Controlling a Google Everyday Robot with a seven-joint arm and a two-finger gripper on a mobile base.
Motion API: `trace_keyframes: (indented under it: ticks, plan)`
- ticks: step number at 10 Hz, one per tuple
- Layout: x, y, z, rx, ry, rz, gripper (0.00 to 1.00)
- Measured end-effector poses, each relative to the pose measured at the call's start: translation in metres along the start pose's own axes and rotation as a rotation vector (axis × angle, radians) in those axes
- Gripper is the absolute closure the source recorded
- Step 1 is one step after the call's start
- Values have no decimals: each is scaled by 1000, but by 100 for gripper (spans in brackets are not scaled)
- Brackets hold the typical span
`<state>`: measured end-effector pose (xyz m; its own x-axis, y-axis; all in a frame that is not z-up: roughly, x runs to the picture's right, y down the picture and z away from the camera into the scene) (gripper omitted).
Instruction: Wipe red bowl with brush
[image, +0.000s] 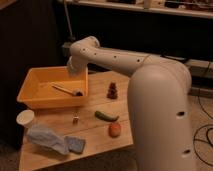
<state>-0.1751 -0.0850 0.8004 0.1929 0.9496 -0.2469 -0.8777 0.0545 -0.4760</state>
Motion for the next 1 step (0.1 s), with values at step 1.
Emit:
trace_keyframes:
  ticks: [1]
  plan:
    - [10,-15,-12,-11,0,9,98]
